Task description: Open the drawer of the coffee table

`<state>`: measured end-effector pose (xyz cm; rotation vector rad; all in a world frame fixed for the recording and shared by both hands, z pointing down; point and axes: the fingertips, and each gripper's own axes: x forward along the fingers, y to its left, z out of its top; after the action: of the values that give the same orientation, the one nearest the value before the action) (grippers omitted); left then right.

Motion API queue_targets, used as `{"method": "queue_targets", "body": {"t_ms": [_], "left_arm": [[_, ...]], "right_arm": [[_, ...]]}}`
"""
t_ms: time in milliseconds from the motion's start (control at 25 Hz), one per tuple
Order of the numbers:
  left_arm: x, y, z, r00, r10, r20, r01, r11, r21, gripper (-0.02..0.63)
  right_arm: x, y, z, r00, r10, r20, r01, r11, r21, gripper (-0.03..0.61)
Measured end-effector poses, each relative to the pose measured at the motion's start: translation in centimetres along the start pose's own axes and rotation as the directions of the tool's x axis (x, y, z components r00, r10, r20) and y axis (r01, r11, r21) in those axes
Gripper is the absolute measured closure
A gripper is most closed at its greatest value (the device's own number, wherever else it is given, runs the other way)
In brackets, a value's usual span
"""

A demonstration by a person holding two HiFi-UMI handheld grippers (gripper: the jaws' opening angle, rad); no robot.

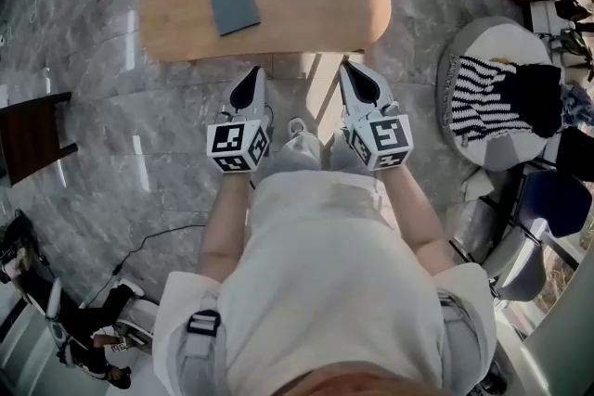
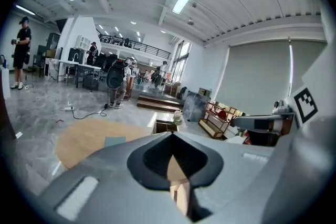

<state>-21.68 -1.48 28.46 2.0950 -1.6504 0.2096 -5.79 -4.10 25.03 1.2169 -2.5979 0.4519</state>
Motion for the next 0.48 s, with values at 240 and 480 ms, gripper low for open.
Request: {"method": "queue_targets", "body": {"t_ms": [240, 480], "left_arm": [[1.3, 1.8, -3.6, 0.999, 0.0, -0.046, 0.0, 1.0, -0.012, 0.614], [3.0, 3.2, -7.3, 0.996, 0.014, -0.09, -0.017, 0.999, -0.031, 0.614]], "right_arm": [[-0.2, -1.5, -3.4, 0.997, -0.068, -0.033, 0.069, 0.997, 0.027, 0.577], [0.6, -4.0, -6.9, 0.991, -0.118, -0.069, 0.122, 0.991, 0.048, 0.577]]}}
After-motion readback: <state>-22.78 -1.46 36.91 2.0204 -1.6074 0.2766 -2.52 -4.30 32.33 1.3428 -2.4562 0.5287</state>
